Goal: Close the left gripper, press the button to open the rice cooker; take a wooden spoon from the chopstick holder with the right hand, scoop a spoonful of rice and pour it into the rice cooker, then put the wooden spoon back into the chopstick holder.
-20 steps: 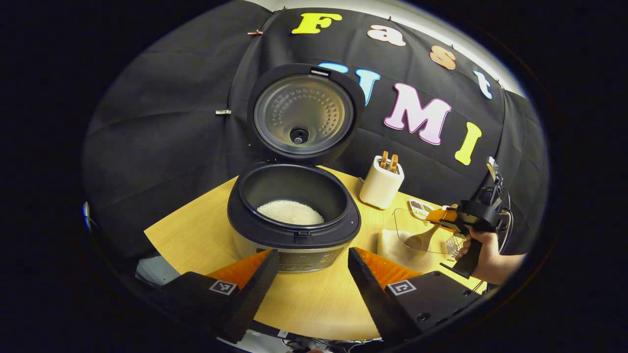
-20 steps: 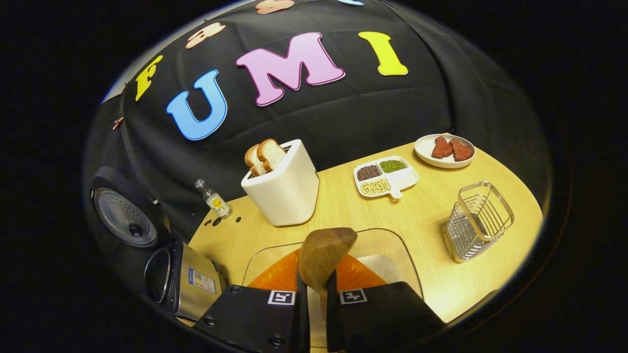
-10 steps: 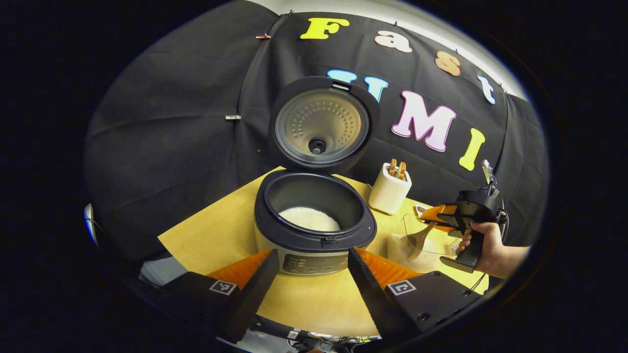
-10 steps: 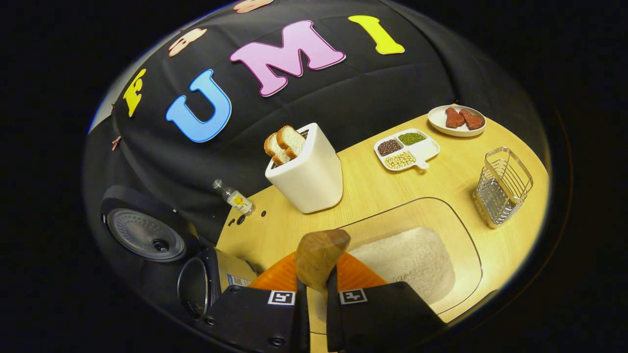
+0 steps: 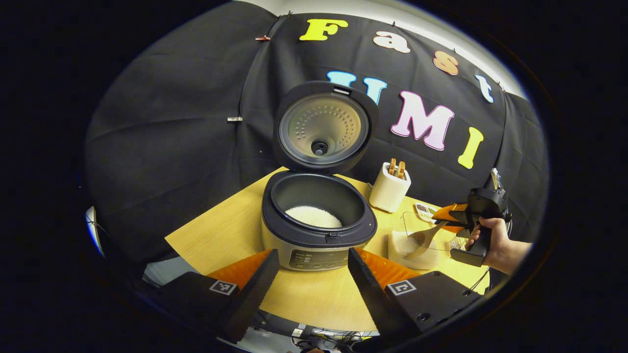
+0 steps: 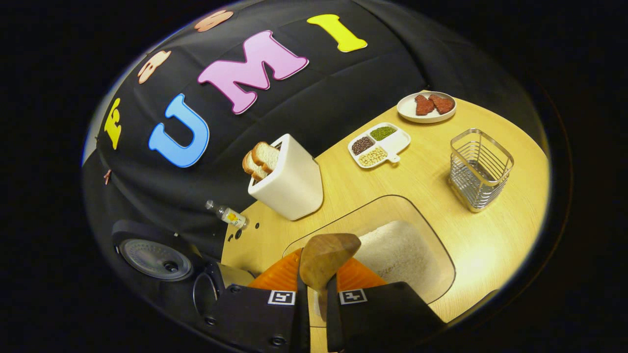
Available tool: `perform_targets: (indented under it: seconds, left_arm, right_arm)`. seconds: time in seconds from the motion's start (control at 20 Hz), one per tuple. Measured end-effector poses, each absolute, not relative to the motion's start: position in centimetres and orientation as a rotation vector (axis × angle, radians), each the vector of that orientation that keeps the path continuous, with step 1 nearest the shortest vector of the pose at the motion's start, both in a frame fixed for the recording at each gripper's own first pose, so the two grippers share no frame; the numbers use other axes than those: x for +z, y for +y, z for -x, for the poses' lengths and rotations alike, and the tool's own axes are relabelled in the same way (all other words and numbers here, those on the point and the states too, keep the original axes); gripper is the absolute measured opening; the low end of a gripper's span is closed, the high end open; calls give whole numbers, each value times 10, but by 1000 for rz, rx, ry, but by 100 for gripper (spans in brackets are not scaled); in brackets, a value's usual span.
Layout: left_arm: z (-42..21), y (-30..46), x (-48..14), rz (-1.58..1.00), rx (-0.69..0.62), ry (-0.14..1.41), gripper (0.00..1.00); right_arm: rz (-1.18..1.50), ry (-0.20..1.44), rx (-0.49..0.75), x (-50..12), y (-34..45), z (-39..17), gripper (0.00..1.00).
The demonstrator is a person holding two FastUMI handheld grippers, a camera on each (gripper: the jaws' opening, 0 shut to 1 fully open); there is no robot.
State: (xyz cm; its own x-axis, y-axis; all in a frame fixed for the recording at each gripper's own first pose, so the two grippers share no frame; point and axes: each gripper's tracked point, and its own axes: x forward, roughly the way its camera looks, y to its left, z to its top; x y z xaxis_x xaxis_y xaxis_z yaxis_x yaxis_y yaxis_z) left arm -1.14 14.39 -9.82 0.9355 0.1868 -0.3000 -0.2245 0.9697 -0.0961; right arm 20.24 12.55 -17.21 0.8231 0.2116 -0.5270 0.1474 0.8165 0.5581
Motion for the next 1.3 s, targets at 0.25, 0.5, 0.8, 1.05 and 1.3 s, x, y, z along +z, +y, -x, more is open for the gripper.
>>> perform_targets:
  seconds: [0.25, 0.5, 0.8, 1.05, 1.3]
  left_arm:
    - [12, 140, -81, 96, 189, 264, 95]
    - [13, 136, -74, 89, 162, 249, 95]
    - [13, 139, -73, 105, 139, 233, 95]
    - [11, 148, -71, 120, 142, 217, 96]
    - [10, 161, -58, 126, 163, 188, 96]
  right_arm:
    - [-710, 579, -26, -155, 91, -199, 18]
    - [-869, 547, -79, -133, 70, -197, 18]
    - [-1037, 519, -65, -94, 74, -201, 18]
    - [-1154, 533, -2, -62, 105, -206, 18]
    - [-1209, 581, 113, -37, 167, -208, 18]
